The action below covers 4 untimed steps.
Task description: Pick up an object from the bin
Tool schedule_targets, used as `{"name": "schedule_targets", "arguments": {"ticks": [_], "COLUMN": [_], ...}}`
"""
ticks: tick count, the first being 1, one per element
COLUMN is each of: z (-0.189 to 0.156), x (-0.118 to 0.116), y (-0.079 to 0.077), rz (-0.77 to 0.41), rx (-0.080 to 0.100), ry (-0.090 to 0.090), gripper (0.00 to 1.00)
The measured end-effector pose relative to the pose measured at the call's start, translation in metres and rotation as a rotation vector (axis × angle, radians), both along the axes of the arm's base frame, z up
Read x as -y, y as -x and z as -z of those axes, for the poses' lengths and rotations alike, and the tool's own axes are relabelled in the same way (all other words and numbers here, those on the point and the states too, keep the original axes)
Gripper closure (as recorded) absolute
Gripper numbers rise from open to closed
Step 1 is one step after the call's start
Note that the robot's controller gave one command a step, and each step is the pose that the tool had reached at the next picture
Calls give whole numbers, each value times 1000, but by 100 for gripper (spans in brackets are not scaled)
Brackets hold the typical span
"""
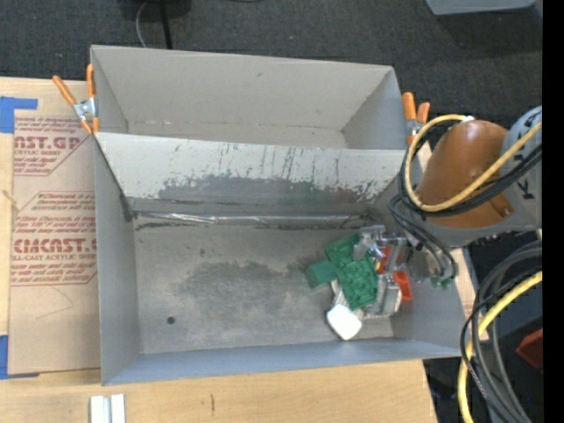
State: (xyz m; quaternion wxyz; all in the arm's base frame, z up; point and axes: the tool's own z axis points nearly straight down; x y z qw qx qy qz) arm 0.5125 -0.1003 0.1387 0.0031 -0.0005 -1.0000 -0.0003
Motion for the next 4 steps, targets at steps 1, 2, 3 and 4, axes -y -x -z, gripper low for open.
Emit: {"name": "schedule_targets", "arguments": {"ticks": [1, 2, 3, 4], "z": [-4, -39, -36, 21], "x": [0, 0, 9, 3], "y": [-2, 5, 1, 1], "rz": [-1, 20, 36, -30], "rx": [6, -6, 22, 5], "ry": [1, -2, 4, 0], "gripper": [0, 0, 0, 0]}}
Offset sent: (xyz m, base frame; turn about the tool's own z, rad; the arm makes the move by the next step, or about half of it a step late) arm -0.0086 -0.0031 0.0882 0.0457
